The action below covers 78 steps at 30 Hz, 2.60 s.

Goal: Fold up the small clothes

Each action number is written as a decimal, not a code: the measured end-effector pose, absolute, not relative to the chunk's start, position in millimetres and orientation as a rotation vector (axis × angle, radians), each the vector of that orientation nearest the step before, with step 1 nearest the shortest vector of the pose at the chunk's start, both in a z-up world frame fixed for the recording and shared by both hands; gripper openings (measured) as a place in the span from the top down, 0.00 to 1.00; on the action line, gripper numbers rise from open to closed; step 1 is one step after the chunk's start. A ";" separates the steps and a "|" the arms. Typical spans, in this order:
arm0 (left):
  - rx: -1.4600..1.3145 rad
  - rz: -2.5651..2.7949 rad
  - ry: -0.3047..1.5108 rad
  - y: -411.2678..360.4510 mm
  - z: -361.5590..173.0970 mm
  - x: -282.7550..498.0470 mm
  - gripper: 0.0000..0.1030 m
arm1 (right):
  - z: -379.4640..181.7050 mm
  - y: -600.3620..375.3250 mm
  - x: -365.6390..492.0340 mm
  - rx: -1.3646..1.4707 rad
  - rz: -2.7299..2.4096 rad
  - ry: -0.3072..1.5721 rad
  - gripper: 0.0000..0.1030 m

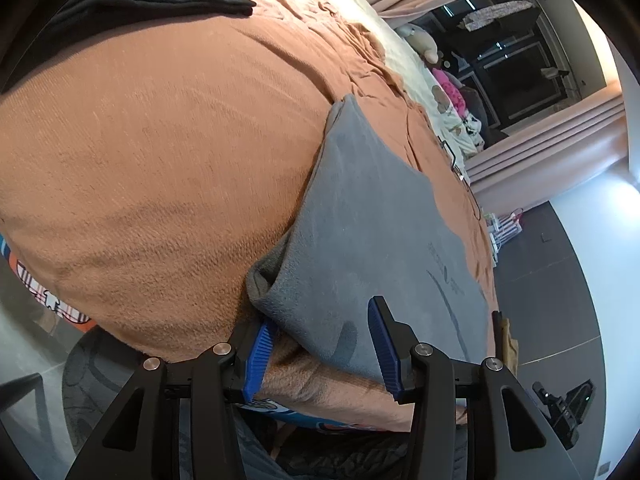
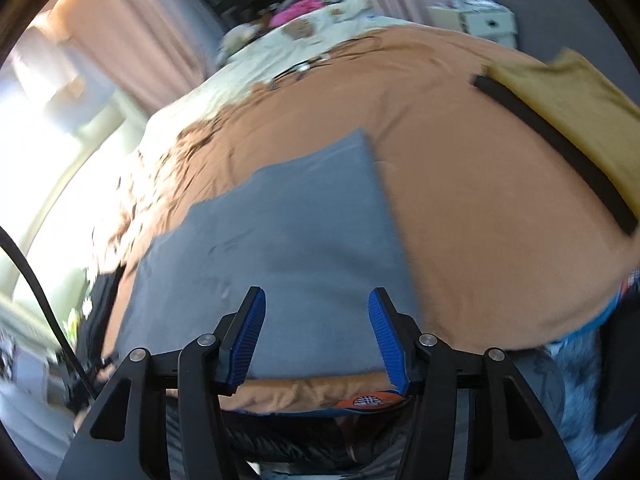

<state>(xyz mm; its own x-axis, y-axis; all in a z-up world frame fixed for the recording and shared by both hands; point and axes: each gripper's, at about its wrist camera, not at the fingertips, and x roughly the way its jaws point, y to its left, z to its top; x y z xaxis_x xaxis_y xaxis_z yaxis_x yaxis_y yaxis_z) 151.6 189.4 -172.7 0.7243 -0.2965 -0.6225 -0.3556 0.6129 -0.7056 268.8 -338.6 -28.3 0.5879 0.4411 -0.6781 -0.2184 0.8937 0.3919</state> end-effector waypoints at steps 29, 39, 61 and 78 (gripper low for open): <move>-1.000 0.108 0.805 201.2 -187.8 140.9 0.80 | -87.8 -142.3 357.1 -0.079 0.562 1.035 0.81; -1.027 0.149 0.800 197.5 -186.7 140.8 0.80 | -108.6 -93.8 400.4 -0.162 0.541 1.068 0.85; -1.114 0.184 0.744 196.8 -194.0 128.4 0.86 | -118.0 -37.5 525.6 -0.196 0.471 1.067 0.85; -1.144 0.190 0.733 195.8 -194.5 123.2 0.86 | -128.6 -24.3 588.8 -0.121 0.419 1.113 0.97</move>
